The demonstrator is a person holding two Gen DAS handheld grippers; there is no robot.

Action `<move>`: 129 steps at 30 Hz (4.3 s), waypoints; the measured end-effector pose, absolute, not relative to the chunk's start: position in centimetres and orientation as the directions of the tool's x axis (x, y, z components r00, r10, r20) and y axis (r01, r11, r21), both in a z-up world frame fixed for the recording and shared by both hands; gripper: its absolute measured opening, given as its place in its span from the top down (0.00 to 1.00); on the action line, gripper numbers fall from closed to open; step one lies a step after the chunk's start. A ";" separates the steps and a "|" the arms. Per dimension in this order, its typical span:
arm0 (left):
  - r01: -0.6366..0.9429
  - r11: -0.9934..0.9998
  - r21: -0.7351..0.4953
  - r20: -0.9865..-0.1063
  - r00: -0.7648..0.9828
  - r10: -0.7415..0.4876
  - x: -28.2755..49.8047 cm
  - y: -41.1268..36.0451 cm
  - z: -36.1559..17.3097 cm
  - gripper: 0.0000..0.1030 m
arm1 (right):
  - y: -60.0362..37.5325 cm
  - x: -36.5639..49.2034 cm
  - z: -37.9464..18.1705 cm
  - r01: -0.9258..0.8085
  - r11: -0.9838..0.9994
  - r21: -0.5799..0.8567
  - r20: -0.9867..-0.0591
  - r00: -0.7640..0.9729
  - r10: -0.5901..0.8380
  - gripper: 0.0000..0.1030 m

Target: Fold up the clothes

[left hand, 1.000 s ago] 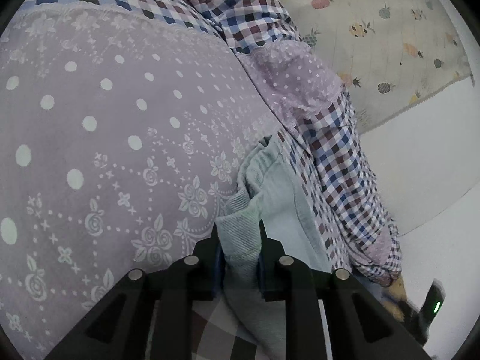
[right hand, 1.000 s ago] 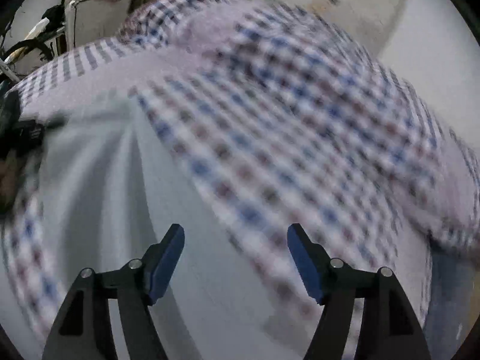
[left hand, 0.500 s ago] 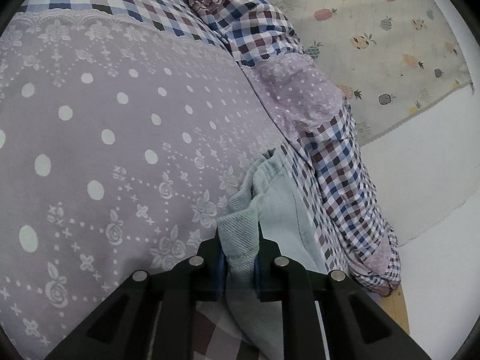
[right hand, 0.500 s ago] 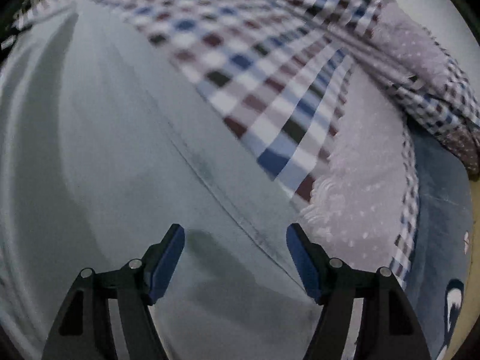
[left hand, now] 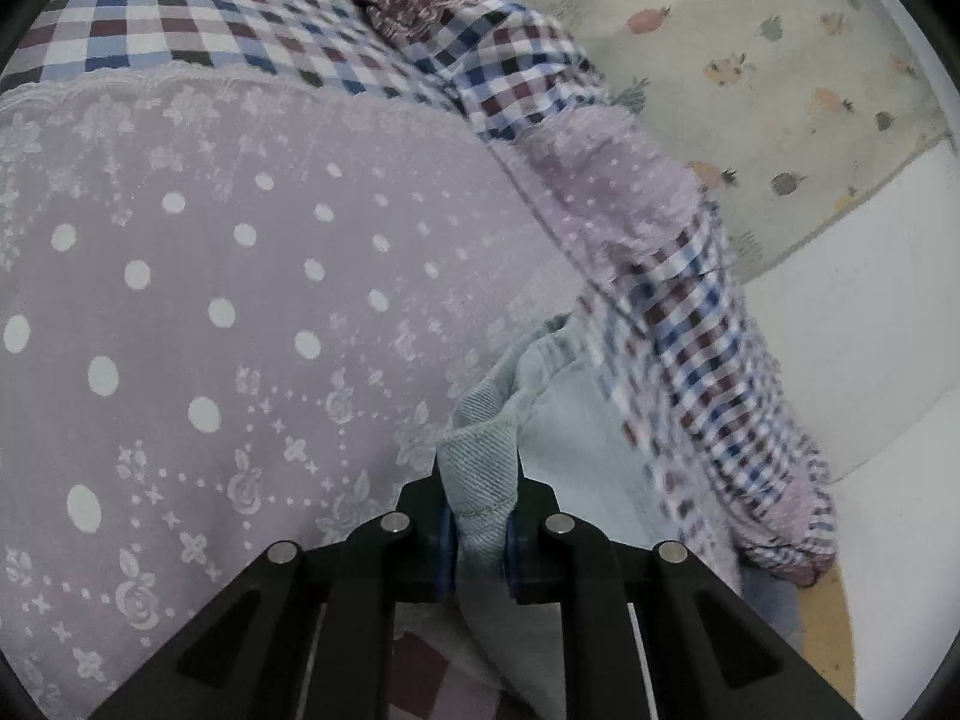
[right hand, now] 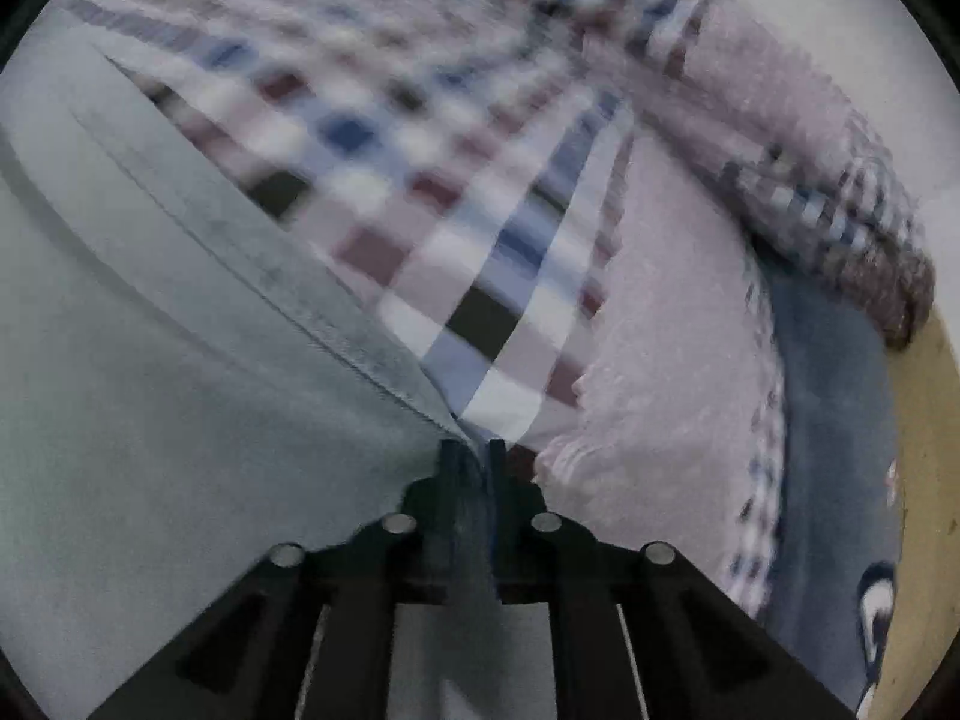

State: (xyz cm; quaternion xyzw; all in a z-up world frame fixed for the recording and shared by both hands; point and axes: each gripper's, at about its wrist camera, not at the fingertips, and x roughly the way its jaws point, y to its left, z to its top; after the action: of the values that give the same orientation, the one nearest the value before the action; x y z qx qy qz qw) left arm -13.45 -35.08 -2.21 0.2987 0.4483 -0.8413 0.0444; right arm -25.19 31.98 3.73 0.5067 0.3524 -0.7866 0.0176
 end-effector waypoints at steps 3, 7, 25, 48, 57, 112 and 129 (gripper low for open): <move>0.348 -0.611 -0.711 -0.563 -0.803 0.196 -14.3 -35.1 -2.1 0.87 | 33.5 -24.3 5.6 0.301 -0.812 -0.501 -0.806 -0.503 0.311 0.69; 0.351 -0.621 -0.701 -0.600 -0.761 0.247 -15.0 -35.5 -1.4 0.79 | 38.1 -19.7 12.4 0.103 -0.900 -0.424 -0.720 -0.640 0.267 0.42; 0.145 -0.865 -0.479 -0.511 -0.848 0.141 9.0 -26.6 9.6 0.16 | 50.8 22.9 15.5 -0.336 -0.906 0.258 -0.493 -0.852 0.175 0.24; 0.224 -0.906 -0.360 -0.640 -0.766 0.065 23.8 -22.2 6.1 0.16 | 29.6 26.4 9.6 0.105 -0.993 -0.048 -0.587 -0.808 -0.057 0.21; 0.182 -0.916 -0.357 -0.666 -0.737 0.113 24.8 -21.0 5.5 0.16 | 28.9 26.4 10.0 0.074 -0.993 -0.094 -0.590 -0.807 -0.004 0.15; 0.277 -0.329 -0.903 -0.401 -0.818 0.413 27.6 -30.4 -1.7 0.15 | 10.7 32.5 6.3 0.522 -0.676 -0.520 -0.514 -0.823 -0.240 0.13; 0.250 -0.227 -0.941 -0.327 -0.841 0.431 27.4 -31.0 -2.3 0.15 | 5.6 35.7 3.3 0.600 -0.531 -0.599 -0.537 -0.793 -0.290 0.13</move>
State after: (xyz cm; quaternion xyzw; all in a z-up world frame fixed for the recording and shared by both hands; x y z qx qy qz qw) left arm 27.36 -30.96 -2.28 0.2750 0.6187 -0.7333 -0.0617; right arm 35.71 5.62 3.28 0.1896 0.4082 -0.8542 0.2604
